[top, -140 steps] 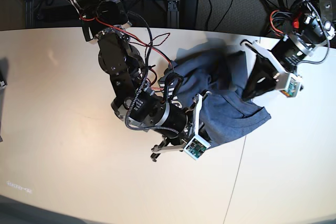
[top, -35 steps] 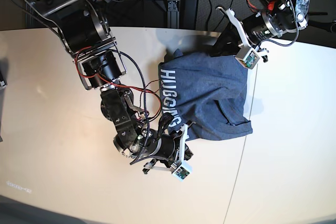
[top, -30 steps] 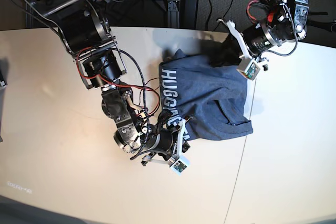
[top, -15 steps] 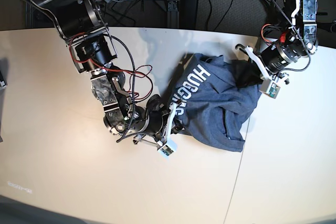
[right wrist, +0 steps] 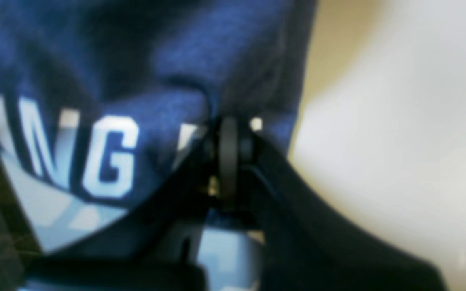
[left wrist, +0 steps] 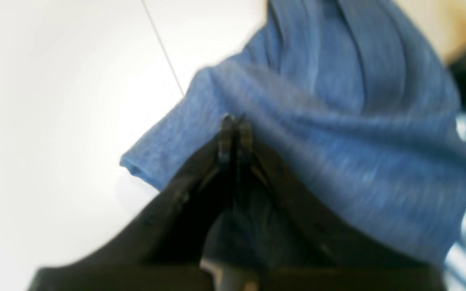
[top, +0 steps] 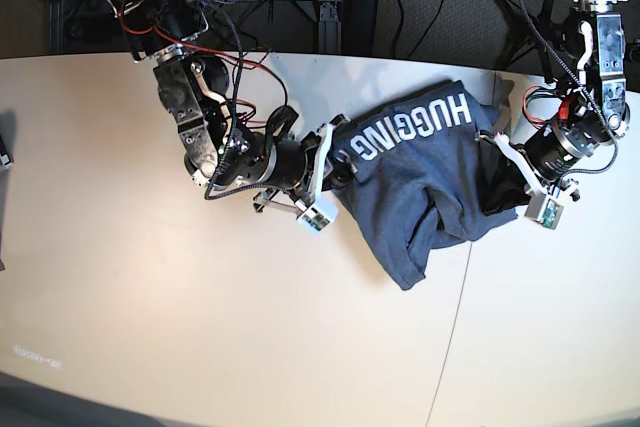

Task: Fold the T-shirt properly
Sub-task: 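Pull the bundle ends apart with both grippers to flatten the lettered band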

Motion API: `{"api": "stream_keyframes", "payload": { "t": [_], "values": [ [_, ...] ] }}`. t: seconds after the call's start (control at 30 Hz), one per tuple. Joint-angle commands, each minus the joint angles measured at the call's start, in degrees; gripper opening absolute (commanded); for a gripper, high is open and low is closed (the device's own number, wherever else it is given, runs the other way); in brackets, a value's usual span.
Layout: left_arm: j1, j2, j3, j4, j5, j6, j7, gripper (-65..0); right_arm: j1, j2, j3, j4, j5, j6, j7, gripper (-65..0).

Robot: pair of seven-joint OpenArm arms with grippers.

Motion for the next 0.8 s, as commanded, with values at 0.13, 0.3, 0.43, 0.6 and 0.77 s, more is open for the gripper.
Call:
{"api": "stream_keyframes", "payload": {
  "t": [0.13, 0.3, 0.43, 0.6, 0.77],
  "values": [
    [-2.1, -0.8, -0.3, 0.8, -0.8, -0.7, -1.3, -65.0, -4.1, -0.1, 0.1, 4.0, 0.7, -1.0, 0.5, -65.0],
    [-3.4, -0.8, -0.2, 0.8, -1.1, -0.7, -1.3, -65.0, -8.0, -0.3, 0.1, 7.5, 1.1, -1.0, 0.5, -65.0],
    [-3.9, -0.9, -0.2, 0.8, -1.1, -0.7, -1.2, -65.0, -10.2, -1.1, 0.1, 9.3, 1.3, -0.6, 0.5, -65.0],
    [-3.9, -3.9, -0.2, 0.9, -5.6, -0.3, 0.3, -65.0, -10.3, -1.7, 0.5, 12.1, 0.1, -0.6, 0.6, -65.0],
    [-3.9, -9.3, -1.3, 6.5, -18.3, -0.9, 4.5, -65.0, -10.2, -1.7, 1.9, 16.9, 0.0, -0.6, 0.7, -65.0]
  ]
}}
